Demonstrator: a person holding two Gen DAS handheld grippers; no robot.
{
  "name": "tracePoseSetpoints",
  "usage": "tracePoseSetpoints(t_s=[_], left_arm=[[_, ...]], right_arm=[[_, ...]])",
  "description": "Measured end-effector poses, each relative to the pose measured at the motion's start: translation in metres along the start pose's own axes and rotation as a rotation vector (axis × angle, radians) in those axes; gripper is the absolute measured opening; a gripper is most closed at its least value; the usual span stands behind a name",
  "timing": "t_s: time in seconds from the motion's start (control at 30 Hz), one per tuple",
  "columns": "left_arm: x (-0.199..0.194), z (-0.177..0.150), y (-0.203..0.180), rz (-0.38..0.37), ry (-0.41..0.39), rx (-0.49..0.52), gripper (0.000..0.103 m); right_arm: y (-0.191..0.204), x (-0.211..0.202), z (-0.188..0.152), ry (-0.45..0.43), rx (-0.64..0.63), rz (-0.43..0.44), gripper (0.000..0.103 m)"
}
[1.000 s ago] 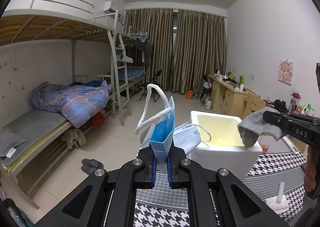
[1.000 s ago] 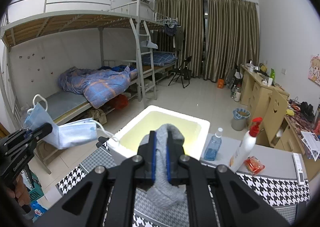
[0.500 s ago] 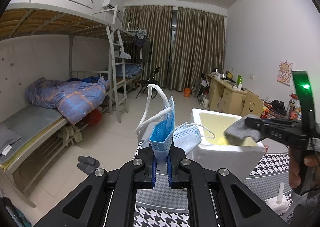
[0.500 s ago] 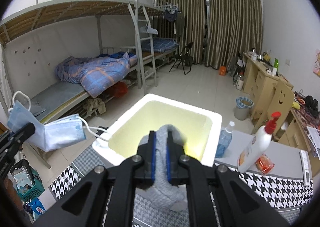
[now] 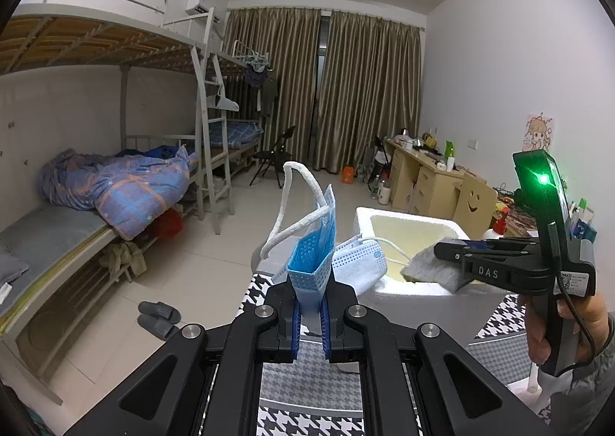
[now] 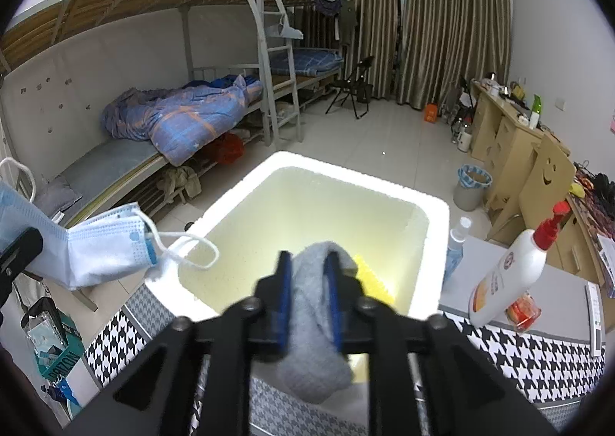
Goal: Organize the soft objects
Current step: 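Open the right tool to drop the grey sock into the foam box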
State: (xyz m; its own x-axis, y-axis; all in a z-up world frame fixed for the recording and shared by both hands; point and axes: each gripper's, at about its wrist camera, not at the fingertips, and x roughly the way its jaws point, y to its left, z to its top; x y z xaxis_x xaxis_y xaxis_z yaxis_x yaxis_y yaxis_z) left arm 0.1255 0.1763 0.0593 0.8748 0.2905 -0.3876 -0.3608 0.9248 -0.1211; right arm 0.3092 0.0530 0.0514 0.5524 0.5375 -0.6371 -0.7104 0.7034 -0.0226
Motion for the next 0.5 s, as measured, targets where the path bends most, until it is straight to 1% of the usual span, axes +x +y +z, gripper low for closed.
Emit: tracePoseSetpoints(t_s=[0.07, 0.13, 0.27, 0.5], left_arm=[[0.002, 0.001, 0.000, -0.003, 0.003, -0.002, 0.009], [0.004, 0.002, -0.001, -0.004, 0.003, -0.001, 0.009], [0.005, 0.002, -0.001, -0.005, 0.004, -0.002, 0.009], [0.007, 0.007, -0.004, -0.019, 0.001, 0.005, 0.009]], right_arm=[[0.001, -0.002, 0.000, -0.008, -0.010, -0.009, 0.071], [0.003, -0.007, -0.001, -0.038, -0.019, -0.024, 0.083], [0.002, -0.014, -0.002, -0.046, -0.013, -0.009, 0.083], [-0.008, -0.025, -0.003, -0.065, 0.004, -0.015, 0.083]])
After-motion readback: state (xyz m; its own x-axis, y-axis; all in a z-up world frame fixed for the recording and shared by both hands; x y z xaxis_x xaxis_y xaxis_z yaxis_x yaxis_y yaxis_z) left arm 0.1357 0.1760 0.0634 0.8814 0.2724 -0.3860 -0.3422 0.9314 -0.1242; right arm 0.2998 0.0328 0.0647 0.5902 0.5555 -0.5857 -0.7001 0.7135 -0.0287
